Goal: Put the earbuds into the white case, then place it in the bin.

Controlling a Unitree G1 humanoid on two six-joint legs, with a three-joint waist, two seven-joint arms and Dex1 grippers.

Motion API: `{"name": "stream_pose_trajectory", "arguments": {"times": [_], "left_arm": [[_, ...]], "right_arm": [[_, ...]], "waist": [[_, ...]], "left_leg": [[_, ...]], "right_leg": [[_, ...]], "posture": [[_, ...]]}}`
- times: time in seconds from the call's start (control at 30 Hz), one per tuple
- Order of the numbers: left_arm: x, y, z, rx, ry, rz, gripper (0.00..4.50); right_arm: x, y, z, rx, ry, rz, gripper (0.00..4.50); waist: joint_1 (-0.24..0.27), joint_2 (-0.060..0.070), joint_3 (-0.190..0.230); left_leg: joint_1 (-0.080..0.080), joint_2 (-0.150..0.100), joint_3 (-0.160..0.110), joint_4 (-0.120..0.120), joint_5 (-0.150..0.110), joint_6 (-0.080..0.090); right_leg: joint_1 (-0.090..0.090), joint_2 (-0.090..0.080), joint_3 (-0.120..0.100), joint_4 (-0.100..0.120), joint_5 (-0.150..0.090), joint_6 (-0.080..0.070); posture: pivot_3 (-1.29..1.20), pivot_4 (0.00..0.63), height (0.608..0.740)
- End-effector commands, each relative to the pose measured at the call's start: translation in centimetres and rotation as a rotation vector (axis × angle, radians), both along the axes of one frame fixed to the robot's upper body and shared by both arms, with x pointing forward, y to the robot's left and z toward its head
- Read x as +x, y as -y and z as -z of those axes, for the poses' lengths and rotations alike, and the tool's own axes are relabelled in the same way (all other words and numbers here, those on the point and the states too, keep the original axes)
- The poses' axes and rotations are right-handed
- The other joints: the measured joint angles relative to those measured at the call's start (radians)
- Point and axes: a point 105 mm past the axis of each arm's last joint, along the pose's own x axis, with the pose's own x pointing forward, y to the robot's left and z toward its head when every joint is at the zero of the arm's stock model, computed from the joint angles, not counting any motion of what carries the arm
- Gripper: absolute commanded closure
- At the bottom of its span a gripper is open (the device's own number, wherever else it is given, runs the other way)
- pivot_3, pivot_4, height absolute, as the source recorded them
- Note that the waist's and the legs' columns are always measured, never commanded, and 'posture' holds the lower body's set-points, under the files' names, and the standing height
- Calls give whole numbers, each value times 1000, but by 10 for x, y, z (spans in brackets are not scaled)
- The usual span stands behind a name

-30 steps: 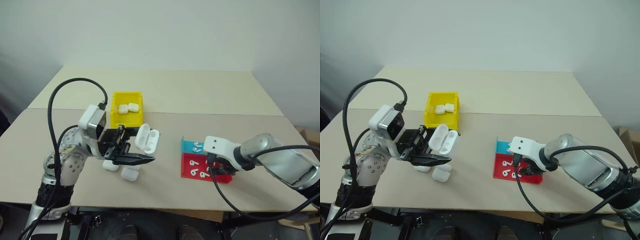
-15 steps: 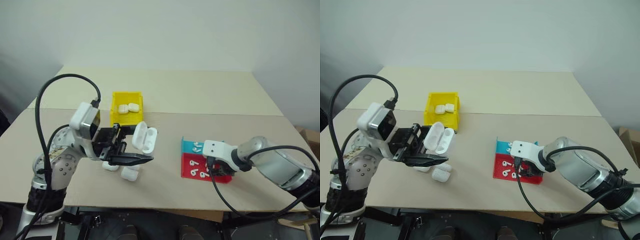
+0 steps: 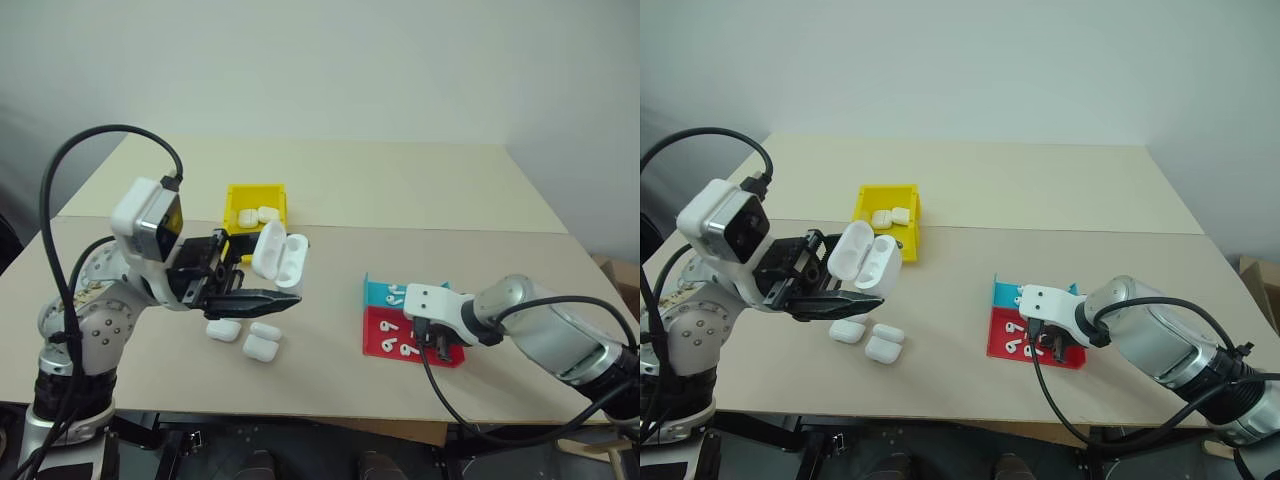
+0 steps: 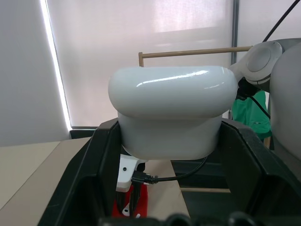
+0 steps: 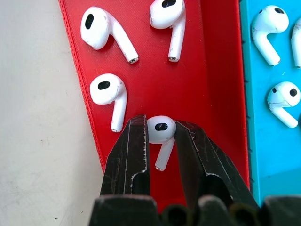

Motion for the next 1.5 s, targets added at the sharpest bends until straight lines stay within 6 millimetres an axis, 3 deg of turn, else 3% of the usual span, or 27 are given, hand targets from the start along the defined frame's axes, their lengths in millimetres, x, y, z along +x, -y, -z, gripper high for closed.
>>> {"name": "stream_pose_trajectory", "arguments": {"times": [0.03,0.1,0.17,0.27,0.4,0.6,0.87,1.2,1.5], "left_arm": [[-5,2,-4,-13,28,20,1733],[-6,3,-3,-14,24,29,1733],[-5,6,-3,-14,18,44,1733],[1,12,-2,-4,3,50,1733],[21,29,4,18,-40,37,1733],[30,42,8,42,-57,64,1733],[35,46,5,28,-36,73,1733],[38,41,4,43,-31,76,1733],[33,45,2,56,-14,68,1733]], "right_arm": [[4,0,-16,50,60,20,3884],[5,-3,-31,124,80,34,3884],[6,-10,-69,344,153,62,3884],[-10,-19,-122,717,328,-19,3884],[-22,-27,-165,1103,512,-47,3884],[-38,-56,-212,1489,498,-162,3884],[-50,-73,-202,1472,365,-212,3884],[-61,-93,-197,1430,343,-322,3884],[-55,-100,-184,1387,369,-311,3884]], "waist": [[1,0,0],[1,0,0],[0,0,0],[4,0,0],[11,0,0],[-11,1,0],[-7,1,0],[-14,1,0],[-13,1,0]], "left_leg": [[0,0,0,0,0,0],[0,0,0,0,0,0],[-1,0,0,0,0,0],[-1,0,-1,0,0,0],[-1,0,-6,1,0,0],[0,0,-7,0,1,-1],[-2,0,-9,-1,1,-1],[-1,0,-9,-1,1,-1],[-2,0,-9,-1,1,-1]], "right_leg": [[0,0,0,0,0,0],[0,0,0,0,0,0],[0,0,0,0,0,0],[0,0,-1,0,0,0],[4,1,-5,-1,0,0],[2,2,-5,2,1,-1],[2,2,-6,1,0,-1],[2,2,-6,2,0,-1],[2,2,-6,1,0,-1]], "posture": [[0,150,740],[0,150,740],[0,150,740],[0,150,740],[0,150,740],[0,150,740],[0,150,740],[0,150,740],[0,150,740]]}}
